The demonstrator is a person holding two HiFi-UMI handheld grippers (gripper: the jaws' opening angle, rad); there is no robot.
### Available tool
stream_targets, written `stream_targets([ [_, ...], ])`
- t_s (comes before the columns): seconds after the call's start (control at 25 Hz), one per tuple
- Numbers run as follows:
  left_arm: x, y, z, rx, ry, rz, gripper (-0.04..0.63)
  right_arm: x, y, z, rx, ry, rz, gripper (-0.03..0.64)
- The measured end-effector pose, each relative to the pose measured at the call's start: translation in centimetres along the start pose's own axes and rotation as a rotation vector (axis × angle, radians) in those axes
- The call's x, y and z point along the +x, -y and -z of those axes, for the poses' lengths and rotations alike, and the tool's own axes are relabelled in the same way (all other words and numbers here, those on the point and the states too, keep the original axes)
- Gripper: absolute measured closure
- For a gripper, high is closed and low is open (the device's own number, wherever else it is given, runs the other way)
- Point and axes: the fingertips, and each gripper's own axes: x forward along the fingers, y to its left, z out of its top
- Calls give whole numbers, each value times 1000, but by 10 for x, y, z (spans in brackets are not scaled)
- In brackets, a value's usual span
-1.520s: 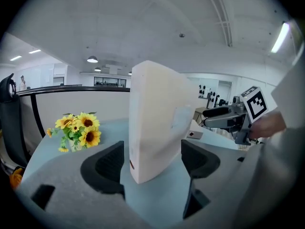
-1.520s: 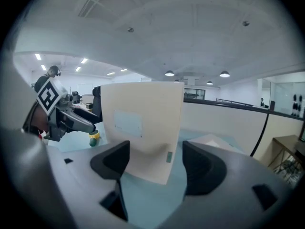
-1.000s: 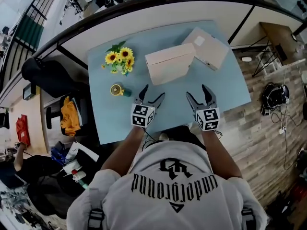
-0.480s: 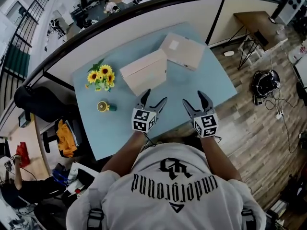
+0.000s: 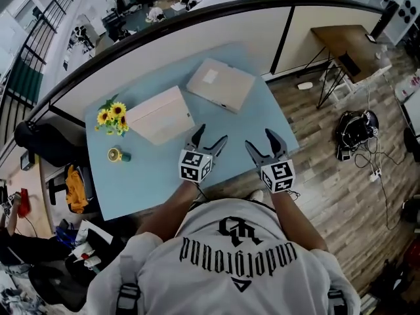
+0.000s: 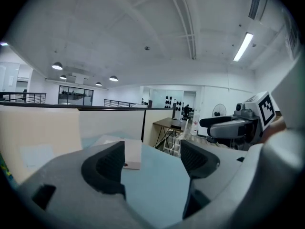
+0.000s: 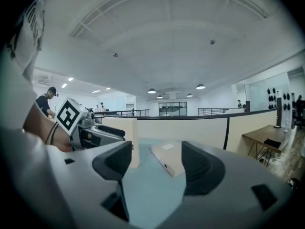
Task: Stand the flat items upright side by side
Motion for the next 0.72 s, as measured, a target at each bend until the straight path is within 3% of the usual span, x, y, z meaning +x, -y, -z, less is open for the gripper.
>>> stream_targets([
  [0.4, 90, 70, -22, -22, 4, -64, 218, -31, 107, 4, -13, -6, -96, 300],
  [0.72, 114, 43, -24, -73, -14, -130, 216, 10, 129, 8, 4, -27, -162, 299],
])
